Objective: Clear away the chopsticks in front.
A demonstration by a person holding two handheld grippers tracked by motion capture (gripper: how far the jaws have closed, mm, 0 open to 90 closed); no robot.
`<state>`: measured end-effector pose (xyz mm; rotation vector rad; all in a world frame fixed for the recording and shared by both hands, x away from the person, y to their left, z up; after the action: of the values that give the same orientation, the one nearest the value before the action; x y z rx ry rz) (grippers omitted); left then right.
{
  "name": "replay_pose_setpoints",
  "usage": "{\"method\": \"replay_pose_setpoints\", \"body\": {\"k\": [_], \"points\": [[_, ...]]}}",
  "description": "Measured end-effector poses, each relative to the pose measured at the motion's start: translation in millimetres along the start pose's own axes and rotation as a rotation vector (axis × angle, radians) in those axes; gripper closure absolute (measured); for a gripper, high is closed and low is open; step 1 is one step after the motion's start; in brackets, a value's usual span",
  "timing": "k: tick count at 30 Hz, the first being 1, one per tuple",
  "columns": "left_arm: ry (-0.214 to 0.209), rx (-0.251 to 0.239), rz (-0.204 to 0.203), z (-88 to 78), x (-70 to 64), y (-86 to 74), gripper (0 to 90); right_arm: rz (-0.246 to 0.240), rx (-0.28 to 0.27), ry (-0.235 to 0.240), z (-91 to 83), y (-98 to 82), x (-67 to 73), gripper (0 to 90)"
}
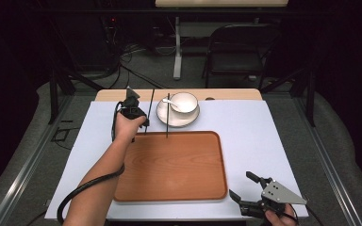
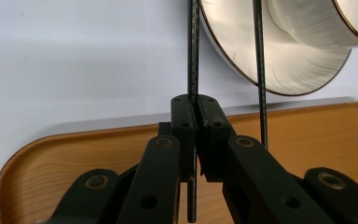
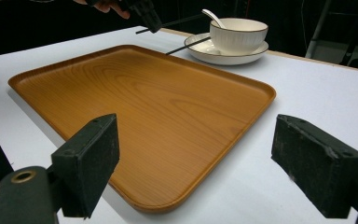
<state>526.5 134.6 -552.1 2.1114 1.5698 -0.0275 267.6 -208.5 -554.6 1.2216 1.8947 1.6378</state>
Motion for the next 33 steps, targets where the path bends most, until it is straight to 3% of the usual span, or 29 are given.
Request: {"method": "replay_pose_setpoints", "body": {"k": [8, 14, 22, 31, 33], "points": [[-0.075, -0.048, 0.012, -12.4, 6.8, -24.8, 86.4, -0.001, 0.001, -0.002, 0.4, 0.1, -0.3, 14.5], [-0.103, -0.061, 0.053, -22.2, 4.6, -49.3, 86.4, 0.002, 0.003, -0.002, 0.7, -0.1, 0.1, 14.4], [-0.113, -0.022, 0.116, -25.2, -8.1, -95.6, 86.4, 0.002, 0.004, -0.004, 0.7, -0.1, 0.0, 14.4], [-0.131, 0.004, 0.119, -33.7, -17.3, -143.5, 86.4, 0.004, 0.004, -0.006, 0.8, -0.1, -0.3, 14.4], [-0.127, 0.004, 0.117, -33.8, -17.6, -147.8, 86.4, 0.004, 0.003, -0.007, 0.8, 0.0, -0.4, 14.4]]}}
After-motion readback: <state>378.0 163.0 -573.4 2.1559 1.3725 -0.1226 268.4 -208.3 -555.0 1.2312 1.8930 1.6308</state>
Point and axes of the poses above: each handheld gripper's, and its own axes: z roughly forward along the jaws, y roughly out of its top, x roughly to its left, the point moved 8 cm from there along z, roughly forward along the jaws, and after that the axes turned 15 degrees about z, right-handed, at the moved point
